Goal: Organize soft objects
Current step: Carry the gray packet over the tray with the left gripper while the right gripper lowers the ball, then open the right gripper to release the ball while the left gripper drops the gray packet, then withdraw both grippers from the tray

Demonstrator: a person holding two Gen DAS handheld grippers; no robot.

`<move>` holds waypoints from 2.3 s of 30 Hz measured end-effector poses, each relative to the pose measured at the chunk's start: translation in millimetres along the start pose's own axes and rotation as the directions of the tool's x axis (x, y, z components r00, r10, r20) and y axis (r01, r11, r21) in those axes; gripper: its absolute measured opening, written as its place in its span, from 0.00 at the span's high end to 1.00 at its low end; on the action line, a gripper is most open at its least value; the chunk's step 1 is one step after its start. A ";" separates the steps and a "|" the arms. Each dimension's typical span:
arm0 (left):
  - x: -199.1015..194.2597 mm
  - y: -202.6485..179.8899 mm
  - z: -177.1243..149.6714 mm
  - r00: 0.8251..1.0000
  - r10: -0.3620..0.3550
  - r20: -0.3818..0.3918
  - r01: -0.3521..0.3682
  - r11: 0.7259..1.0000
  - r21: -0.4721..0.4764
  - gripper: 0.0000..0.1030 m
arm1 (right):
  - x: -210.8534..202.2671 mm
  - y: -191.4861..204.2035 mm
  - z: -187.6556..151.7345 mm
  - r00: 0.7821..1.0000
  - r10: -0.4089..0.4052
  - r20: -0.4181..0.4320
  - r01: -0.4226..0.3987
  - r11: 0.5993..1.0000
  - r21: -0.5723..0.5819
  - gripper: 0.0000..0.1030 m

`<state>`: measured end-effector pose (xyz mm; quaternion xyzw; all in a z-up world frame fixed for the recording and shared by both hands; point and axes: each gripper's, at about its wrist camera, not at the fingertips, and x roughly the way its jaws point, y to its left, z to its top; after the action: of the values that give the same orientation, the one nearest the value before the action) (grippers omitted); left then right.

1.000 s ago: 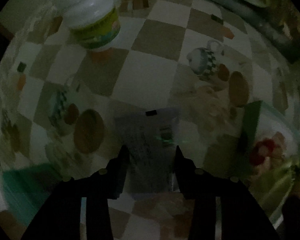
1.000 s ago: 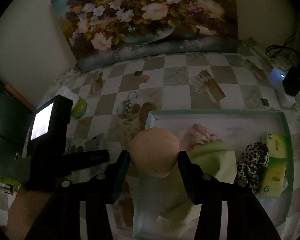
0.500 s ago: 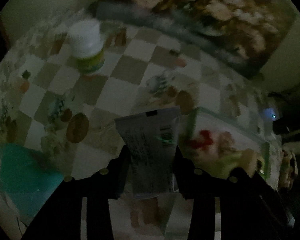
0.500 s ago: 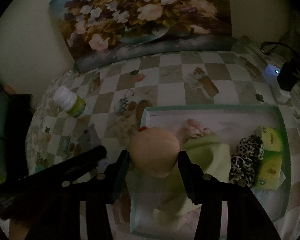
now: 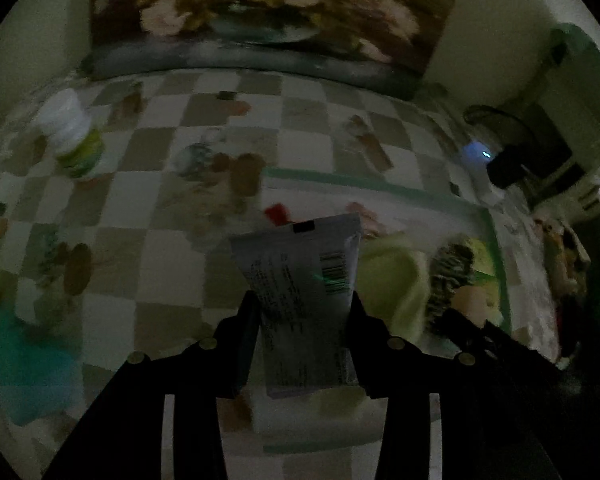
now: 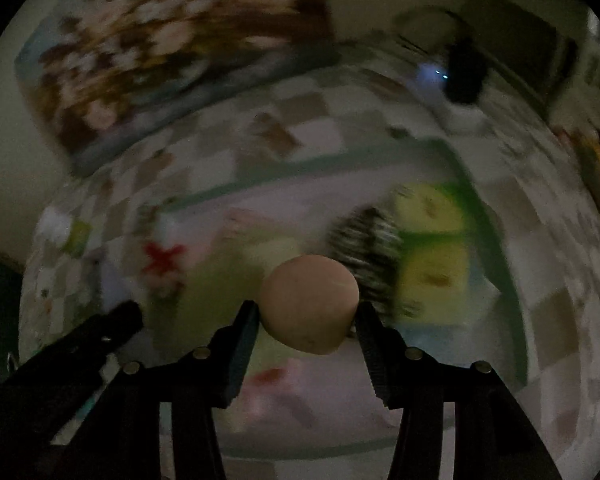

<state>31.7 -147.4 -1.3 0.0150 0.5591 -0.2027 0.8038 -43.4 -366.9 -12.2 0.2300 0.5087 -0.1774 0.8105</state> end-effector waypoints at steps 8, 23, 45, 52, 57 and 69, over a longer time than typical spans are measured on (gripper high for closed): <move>16.3 -18.9 7.9 0.997 -0.082 -0.004 0.082 0.995 0.048 0.56 | 7.0 -28.8 -2.1 0.999 -0.028 -0.020 0.029 0.997 0.071 0.48; 13.1 6.8 9.8 0.990 -0.140 -0.021 0.139 0.990 -0.036 0.22 | 12.7 -17.5 -10.5 0.997 -0.074 -0.032 0.075 0.997 0.037 0.23; -22.0 60.5 -39.0 0.968 0.249 0.038 -0.249 0.968 -0.007 0.00 | -17.9 23.0 -58.1 0.996 -0.071 0.061 0.078 0.990 -0.118 0.00; -48.8 69.2 -52.6 0.946 0.312 0.091 -0.312 0.950 -0.017 0.00 | -29.9 30.3 -62.9 0.995 -0.052 0.085 0.062 0.990 -0.126 0.00; -54.0 69.7 -58.9 0.944 0.319 0.087 -0.320 0.947 -0.004 0.00 | -35.7 39.2 -65.9 0.994 -0.047 0.097 0.062 0.985 -0.162 0.00; -59.3 79.3 -64.2 0.909 0.410 0.078 -0.409 0.912 -0.021 0.00 | -42.7 53.8 -69.8 0.991 -0.049 0.121 0.075 0.972 -0.221 0.00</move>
<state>-15.8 -40.2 12.3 0.1218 0.5113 -0.0288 0.8503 -85.1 -281.3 10.6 0.1101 0.4849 -0.1567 0.8534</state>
